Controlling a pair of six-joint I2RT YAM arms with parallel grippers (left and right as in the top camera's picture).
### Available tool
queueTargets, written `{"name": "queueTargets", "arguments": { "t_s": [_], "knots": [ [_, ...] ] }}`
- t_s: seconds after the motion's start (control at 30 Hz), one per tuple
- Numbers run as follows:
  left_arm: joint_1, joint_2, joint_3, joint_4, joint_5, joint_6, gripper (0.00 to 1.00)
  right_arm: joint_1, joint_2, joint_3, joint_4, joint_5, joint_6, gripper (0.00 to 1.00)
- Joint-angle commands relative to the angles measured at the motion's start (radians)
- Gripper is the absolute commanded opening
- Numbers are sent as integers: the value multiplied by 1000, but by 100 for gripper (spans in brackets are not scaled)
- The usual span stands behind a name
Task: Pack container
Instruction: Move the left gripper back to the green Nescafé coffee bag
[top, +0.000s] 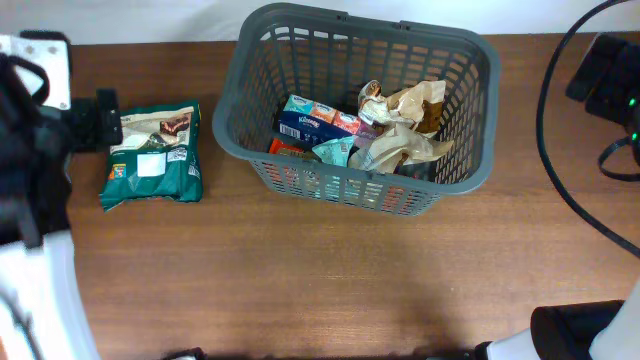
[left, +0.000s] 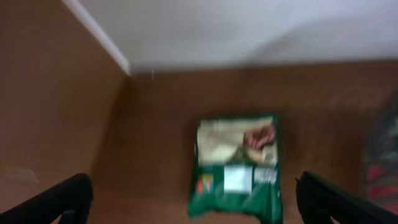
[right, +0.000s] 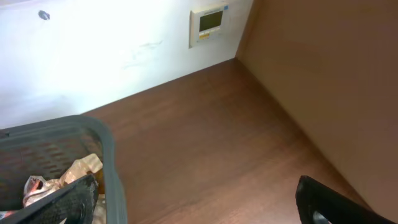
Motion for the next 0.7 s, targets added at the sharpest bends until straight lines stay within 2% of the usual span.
{"name": "queueTargets", "arguments": {
  "t_s": [0.0,0.13,0.27,0.53,0.67],
  "knots": [
    [64,130,-117,4,45,-153,99,-8,-1,0,-3,-6,2,99],
    [75,291,-178,5,214,-154,99,-8,-1,0,-3,-17,2,99],
    [72,453,-179,28,286,-153,99,-8,-1,0,-3,-28,2,99],
    [61,638,-179,99,288,-65,99,-8,-1,0,-6,-58,2,99],
    [62,677,-179,136,225,-62,99,-7,-1,0,-6,-59,2,99]
  ]
}}
